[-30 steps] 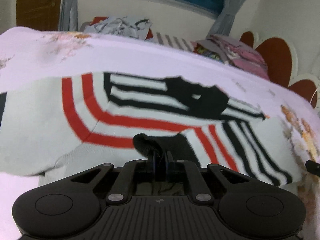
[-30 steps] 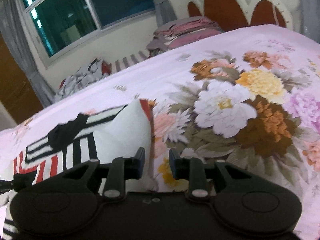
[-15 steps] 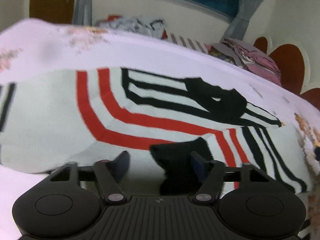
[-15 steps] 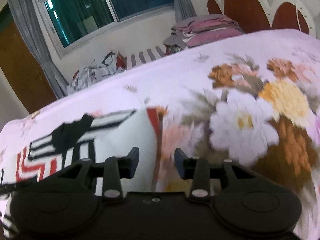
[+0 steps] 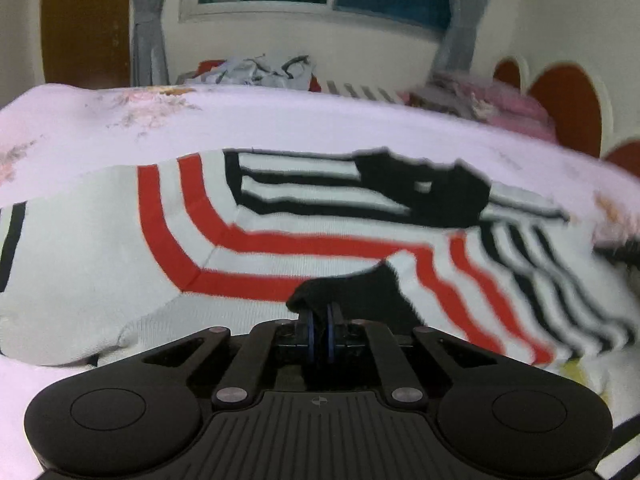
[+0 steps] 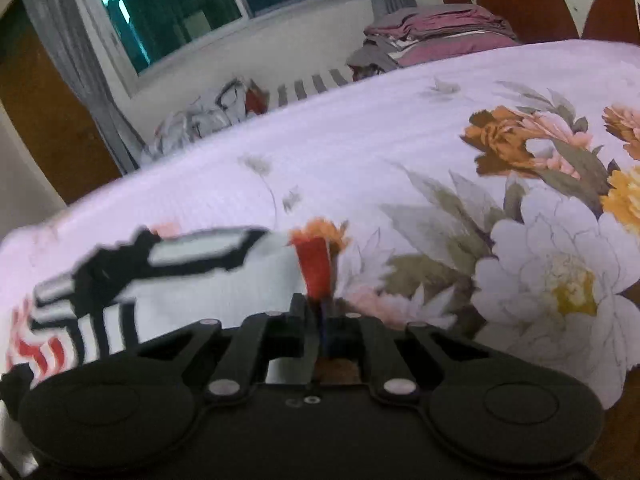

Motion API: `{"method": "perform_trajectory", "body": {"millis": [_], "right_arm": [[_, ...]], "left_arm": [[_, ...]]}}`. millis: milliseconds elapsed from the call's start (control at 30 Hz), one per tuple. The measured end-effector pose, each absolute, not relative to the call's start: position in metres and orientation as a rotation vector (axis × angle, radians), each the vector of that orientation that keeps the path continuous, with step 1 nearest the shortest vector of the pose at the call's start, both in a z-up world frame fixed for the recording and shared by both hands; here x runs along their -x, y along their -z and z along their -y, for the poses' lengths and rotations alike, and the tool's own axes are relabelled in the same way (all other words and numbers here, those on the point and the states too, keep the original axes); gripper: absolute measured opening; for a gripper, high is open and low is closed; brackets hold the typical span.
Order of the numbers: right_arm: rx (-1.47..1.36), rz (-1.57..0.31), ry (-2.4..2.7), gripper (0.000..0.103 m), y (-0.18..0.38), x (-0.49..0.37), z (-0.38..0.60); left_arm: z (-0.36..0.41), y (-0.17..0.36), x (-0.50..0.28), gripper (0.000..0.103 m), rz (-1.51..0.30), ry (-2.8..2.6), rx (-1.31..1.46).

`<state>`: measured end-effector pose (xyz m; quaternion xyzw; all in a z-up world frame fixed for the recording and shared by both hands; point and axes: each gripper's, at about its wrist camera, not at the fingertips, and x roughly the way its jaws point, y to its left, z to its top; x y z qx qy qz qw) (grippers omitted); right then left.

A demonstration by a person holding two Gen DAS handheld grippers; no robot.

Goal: Fold small clothes

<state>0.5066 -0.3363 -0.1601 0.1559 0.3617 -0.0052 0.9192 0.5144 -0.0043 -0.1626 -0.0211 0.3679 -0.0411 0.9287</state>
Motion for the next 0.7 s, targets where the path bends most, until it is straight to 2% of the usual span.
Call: {"method": "perform_trajectory", "body": {"millis": [33,67,133,200,400,467,500,600,667,700], "right_arm": [[-0.316,-0.743,0.017,0.010,0.158,-0.506,0.336],[-0.306,-0.738,0.035,0.016,0.154,-0.504,0.336],[-0.287,-0.704,0.051,0.021,0.143,-0.497,0.334],[-0.269,-0.685,-0.009,0.021,0.131,-0.489,0.326],[-0.100,-0.726,-0.227,0.022,0.135,-0.502,0.263],[-0.048,-0.743,-0.256,0.033,0.139,-0.508,0.249],[-0.017,-0.747,-0.251,0.034,0.141,-0.510,0.247],[-0.005,-0.742,-0.106,0.021,0.140,-0.520,0.274],[-0.063,-0.754,0.020,0.008,0.143,-0.529,0.310],[-0.097,-0.775,0.043,0.009,0.146,-0.535,0.326]], "left_arm": [[0.007,0.162,-0.516,0.006,-0.753,0.079,0.033],[0.006,0.160,-0.517,0.011,-0.757,0.066,0.039],[0.002,0.149,-0.511,0.038,-0.729,-0.010,0.046],[0.004,0.133,-0.505,0.047,-0.666,-0.023,0.063],[0.075,0.135,-0.539,0.050,-0.758,0.212,0.076],[0.100,0.144,-0.546,0.050,-0.771,0.234,0.022],[0.104,0.147,-0.550,0.050,-0.781,0.228,0.003],[0.098,0.154,-0.549,0.050,-0.786,0.200,-0.030],[0.090,0.157,-0.545,0.050,-0.796,0.201,-0.079],[0.087,0.158,-0.544,0.050,-0.797,0.216,-0.088]]}}
